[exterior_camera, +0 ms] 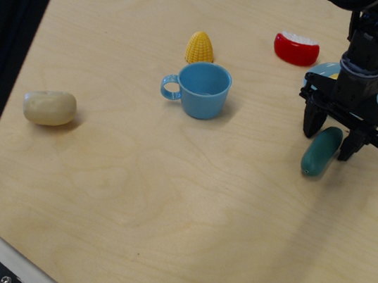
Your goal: Put cucumber in cup
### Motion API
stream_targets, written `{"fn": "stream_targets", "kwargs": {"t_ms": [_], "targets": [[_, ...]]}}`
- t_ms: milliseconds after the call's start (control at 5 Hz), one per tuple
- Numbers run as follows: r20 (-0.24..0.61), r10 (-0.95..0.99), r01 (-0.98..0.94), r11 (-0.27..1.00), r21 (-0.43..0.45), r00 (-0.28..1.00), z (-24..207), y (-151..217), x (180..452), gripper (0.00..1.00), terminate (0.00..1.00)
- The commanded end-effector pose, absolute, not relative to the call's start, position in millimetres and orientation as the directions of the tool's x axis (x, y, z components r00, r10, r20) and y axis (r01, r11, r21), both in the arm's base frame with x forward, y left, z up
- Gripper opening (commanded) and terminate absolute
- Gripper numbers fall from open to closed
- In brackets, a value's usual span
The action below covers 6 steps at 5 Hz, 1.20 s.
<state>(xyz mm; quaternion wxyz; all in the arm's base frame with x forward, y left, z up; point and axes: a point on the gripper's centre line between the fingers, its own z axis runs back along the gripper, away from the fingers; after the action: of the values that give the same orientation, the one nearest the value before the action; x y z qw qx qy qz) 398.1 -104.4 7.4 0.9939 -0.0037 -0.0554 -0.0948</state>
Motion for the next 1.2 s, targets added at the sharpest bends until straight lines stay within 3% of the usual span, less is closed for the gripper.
{"fn": "stream_targets", "kwargs": {"t_ms": [0, 200, 600, 1000], "targets": [[0.165, -0.177, 0.174, 0.984, 0.030, 0.970, 54.3, -91.5, 385.4, 0.00, 0.00], [0.182, -0.142, 0.142, 0.990, 0.012, 0.973, 78.3, -76.3, 370.8, 0.00, 0.00], [0.297, -0.017, -0.013, 0.995, 0.099, 0.955, 114.0, -15.0, 358.3, 0.00, 0.00], [0.372, 0.109, -0.171, 0.975, 0.139, 0.922, 107.9, 39.1, 379.9, 0.00, 0.00]]}}
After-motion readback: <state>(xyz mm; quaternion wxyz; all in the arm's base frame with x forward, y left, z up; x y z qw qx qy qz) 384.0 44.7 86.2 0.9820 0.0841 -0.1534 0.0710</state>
